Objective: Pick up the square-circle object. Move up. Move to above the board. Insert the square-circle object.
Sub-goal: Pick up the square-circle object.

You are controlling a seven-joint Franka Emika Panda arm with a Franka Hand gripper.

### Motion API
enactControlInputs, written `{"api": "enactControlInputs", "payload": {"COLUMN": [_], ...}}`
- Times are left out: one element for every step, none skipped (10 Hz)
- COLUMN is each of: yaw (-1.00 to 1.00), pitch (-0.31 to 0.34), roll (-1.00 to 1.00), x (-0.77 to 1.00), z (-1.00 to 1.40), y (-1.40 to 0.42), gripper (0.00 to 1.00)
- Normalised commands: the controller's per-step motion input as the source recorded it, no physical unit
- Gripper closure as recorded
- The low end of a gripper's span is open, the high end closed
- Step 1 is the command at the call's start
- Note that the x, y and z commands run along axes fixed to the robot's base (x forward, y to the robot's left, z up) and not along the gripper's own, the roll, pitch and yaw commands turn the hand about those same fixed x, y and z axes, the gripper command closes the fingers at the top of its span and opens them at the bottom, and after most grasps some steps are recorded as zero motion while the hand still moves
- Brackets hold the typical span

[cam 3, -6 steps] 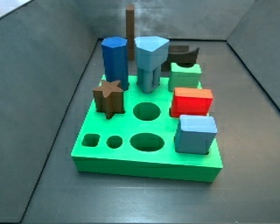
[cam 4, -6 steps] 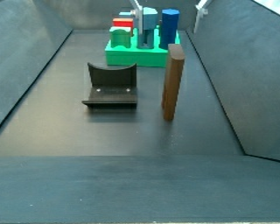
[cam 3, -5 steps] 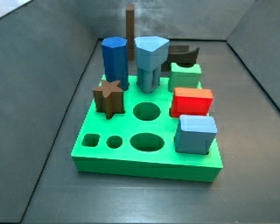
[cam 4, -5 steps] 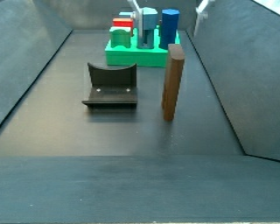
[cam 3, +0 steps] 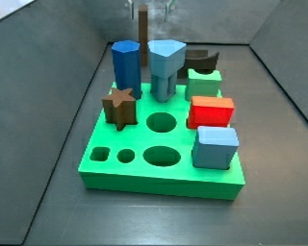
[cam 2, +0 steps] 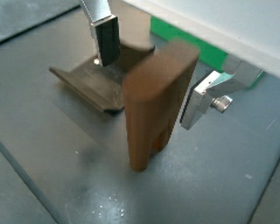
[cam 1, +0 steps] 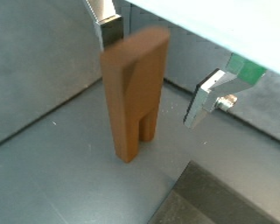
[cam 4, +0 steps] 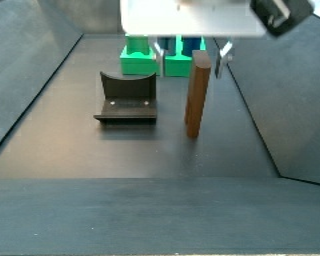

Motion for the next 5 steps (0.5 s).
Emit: {"api": "enactControlInputs", "payload": {"yaw": [0.00, 0.00, 0.00, 0.00, 0.00], "pitch": [-0.004, 0.000, 0.000, 0.000, 0.000], "roll": [-0.01, 0.00, 0.00, 0.00, 0.00], "x": [0.00, 0.00, 0.00, 0.00, 0.00], "z": [0.00, 0.00, 0.00, 0.00, 0.00], "y": [0.01, 0.00, 0.00, 0.00, 0.00], "gripper": [0.00, 0.00, 1.00, 1.00, 1.00]}}
